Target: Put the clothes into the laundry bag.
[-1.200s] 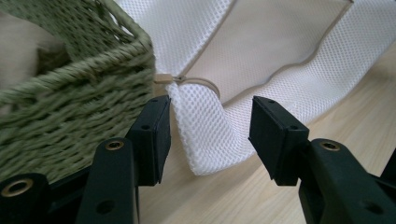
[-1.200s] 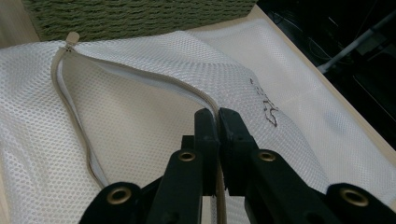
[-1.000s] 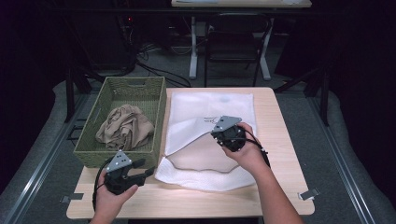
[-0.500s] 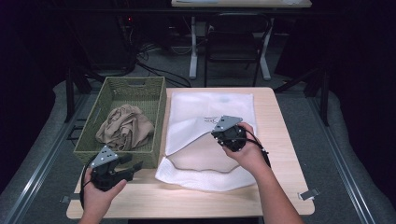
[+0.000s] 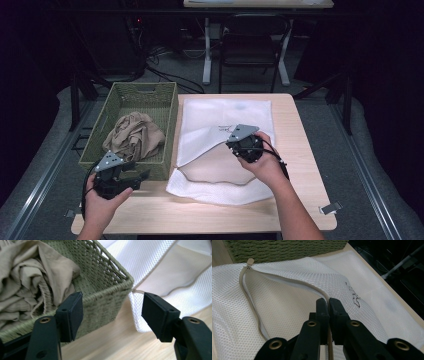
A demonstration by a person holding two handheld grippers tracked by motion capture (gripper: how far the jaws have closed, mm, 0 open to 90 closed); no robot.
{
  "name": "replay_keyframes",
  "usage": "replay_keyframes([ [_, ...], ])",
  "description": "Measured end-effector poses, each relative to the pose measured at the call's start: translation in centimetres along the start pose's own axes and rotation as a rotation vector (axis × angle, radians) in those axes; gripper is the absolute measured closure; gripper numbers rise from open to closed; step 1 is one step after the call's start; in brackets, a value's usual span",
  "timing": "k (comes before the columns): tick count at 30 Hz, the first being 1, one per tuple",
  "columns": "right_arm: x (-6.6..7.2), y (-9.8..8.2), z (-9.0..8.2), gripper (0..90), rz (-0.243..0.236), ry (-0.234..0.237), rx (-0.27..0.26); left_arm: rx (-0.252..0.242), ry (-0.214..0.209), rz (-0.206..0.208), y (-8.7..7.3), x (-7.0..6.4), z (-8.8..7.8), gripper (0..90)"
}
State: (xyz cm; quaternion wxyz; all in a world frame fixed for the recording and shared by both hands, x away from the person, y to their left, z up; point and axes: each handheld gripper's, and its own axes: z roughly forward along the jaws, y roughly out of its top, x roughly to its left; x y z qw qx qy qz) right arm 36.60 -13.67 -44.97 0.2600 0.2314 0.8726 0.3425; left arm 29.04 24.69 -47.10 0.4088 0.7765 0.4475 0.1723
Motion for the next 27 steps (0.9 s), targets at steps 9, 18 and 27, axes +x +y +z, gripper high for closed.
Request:
replay_keyframes([
  [9, -0.1, -0.1, -0.2, 86.3, 0.005, -0.004, -0.008, 0.039, 0.065, 0.003, 2.9, 2.2, 0.6, 31.8],
  [18, -0.2, -0.1, -0.2, 86.3, 0.006, -0.005, -0.009, 0.083, 0.113, -0.014, 5.5, 4.1, 1.5, 29.6],
  [27, -0.2, -0.1, -0.2, 86.0, 0.006, -0.005, -0.01, 0.137, 0.182, -0.025, 7.6, 5.7, 2.7, 22.6],
])
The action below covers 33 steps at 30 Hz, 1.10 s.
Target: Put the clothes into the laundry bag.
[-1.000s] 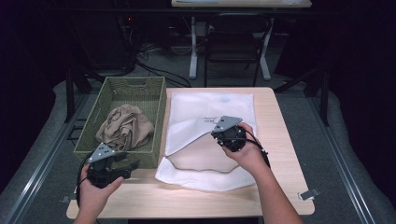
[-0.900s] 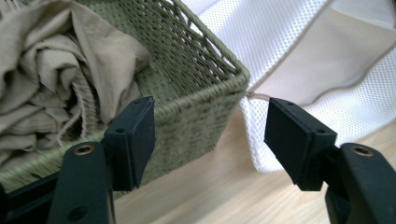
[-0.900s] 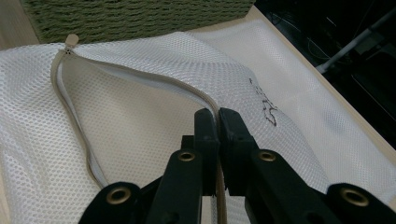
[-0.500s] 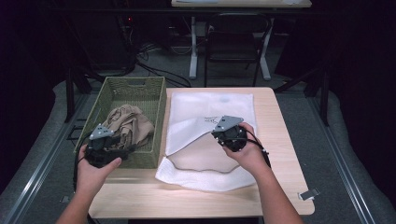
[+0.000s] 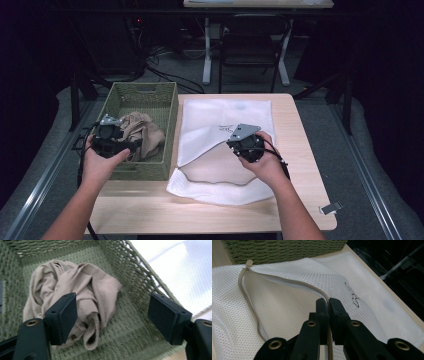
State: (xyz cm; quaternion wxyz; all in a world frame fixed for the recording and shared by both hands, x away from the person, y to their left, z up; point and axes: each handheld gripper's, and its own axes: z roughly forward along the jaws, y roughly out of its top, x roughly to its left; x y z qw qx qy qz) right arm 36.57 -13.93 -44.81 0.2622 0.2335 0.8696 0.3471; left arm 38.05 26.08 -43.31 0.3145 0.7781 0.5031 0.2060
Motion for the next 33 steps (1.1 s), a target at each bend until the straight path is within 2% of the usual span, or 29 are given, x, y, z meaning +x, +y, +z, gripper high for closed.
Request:
replay_keyframes([
  [8, 0.0, 0.0, 0.0, 85.7, 0.003, 0.001, -0.001, 0.045, 0.037, -0.031, 1.5, 1.1, 1.5, 16.1],
  [16, 0.0, 0.0, 0.0, 85.6, 0.004, 0.0, -0.002, 0.094, 0.084, -0.037, 2.8, 1.6, 3.5, 16.1],
  [18, 0.0, 0.0, 0.0, 85.5, 0.002, -0.001, -0.003, 0.095, 0.094, -0.051, 3.0, 1.7, 4.0, 16.2],
  [20, 0.0, 0.0, 0.0, 85.5, 0.004, 0.0, -0.003, 0.1, 0.109, -0.043, 3.2, 2.1, 4.4, 16.2],
  [26, 0.0, 0.0, 0.1, 85.4, 0.004, 0.001, -0.001, 0.128, 0.11, -0.086, 3.6, 2.9, 6.0, 16.2],
  [33, 0.0, 0.0, 0.1, 85.3, 0.003, 0.003, -0.002, 0.175, 0.124, -0.086, 3.9, 2.9, 7.4, 16.7],
])
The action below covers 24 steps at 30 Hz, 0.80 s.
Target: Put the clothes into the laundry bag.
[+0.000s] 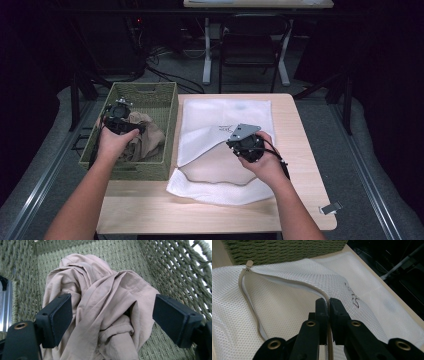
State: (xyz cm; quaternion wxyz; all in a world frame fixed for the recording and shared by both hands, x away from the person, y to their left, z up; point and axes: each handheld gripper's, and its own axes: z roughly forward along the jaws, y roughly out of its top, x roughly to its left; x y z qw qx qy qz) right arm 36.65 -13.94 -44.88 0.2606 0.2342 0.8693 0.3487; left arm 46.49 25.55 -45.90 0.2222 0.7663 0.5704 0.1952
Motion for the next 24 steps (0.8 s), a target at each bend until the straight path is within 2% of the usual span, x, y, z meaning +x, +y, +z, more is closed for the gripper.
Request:
replay_keyframes([
  [9, 0.0, 0.0, 0.0, 85.3, 0.004, 0.001, 0.0, 0.031, 0.027, -0.009, 0.1, -0.1, 1.5, 16.8],
  [24, 0.0, 0.0, 0.0, 85.3, 0.001, 0.0, -0.002, 0.071, 0.056, -0.027, -0.3, 0.6, 2.5, 16.4],
])
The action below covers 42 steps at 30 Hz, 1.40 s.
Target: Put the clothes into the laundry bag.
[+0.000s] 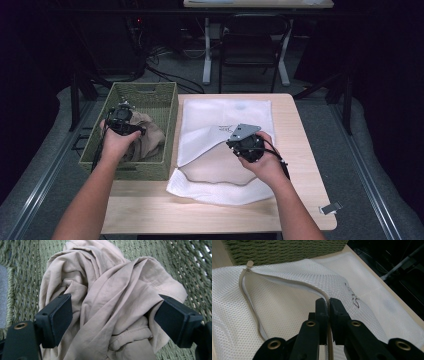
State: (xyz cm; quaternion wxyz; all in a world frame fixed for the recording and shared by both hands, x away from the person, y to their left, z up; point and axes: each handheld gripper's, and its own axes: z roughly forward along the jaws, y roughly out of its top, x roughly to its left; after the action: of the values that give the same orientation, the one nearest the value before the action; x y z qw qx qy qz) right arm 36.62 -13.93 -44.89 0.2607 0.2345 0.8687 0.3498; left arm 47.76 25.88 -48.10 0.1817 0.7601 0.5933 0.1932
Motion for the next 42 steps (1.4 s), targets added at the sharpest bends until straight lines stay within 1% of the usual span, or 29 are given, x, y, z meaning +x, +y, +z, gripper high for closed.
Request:
replay_keyframes([
  [3, 0.0, 0.0, 0.0, 85.2, 0.001, 0.002, -0.001, -0.001, 0.01, 0.0, 0.0, 0.1, 0.1, 16.1],
  [5, 0.0, 0.0, 0.0, 85.3, 0.001, 0.003, -0.001, 0.006, 0.01, 0.001, 0.1, 0.2, 0.0, 16.0],
  [7, 0.0, 0.0, 0.0, 85.3, 0.001, 0.003, -0.001, 0.009, 0.019, 0.001, 0.0, 0.4, 0.1, 15.6],
  [16, 0.0, 0.0, 0.0, 85.3, -0.001, 0.001, 0.0, 0.031, 0.009, -0.028, 0.0, 1.5, 0.3, 14.8],
  [18, 0.0, 0.0, 0.0, 85.3, 0.002, 0.002, 0.001, 0.042, 0.004, -0.028, 0.1, 1.7, 0.4, 14.5],
  [23, 0.0, -0.1, 0.0, 85.3, 0.001, 0.005, 0.0, 0.047, 0.011, -0.028, 0.3, 1.9, 0.8, 10.9],
  [26, 0.0, -0.1, 0.0, 85.3, 0.001, 0.004, 0.0, 0.069, 0.003, -0.033, 0.4, 2.2, 1.0, 8.6],
  [30, 0.0, -0.1, 0.0, 85.2, 0.0, 0.005, -0.002, 0.07, -0.008, -0.044, 0.4, 2.7, 1.3, 6.6],
  [34, 0.0, -0.1, 0.0, 85.2, 0.001, 0.005, -0.004, 0.085, -0.027, -0.053, 0.4, 3.3, 1.6, 3.4],
  [36, 0.0, -0.1, 0.0, 85.2, 0.001, 0.005, -0.004, 0.084, -0.024, -0.058, 0.4, 3.4, 1.8, 2.2],
  [40, 0.0, -0.1, 0.0, 85.3, 0.002, 0.005, -0.004, 0.086, -0.035, -0.062, 0.4, 3.6, 2.1, 0.2],
  [42, 0.0, -0.1, 0.0, 85.3, 0.001, 0.005, -0.002, 0.086, -0.048, -0.067, 0.4, 3.6, 2.3, 0.0],
])
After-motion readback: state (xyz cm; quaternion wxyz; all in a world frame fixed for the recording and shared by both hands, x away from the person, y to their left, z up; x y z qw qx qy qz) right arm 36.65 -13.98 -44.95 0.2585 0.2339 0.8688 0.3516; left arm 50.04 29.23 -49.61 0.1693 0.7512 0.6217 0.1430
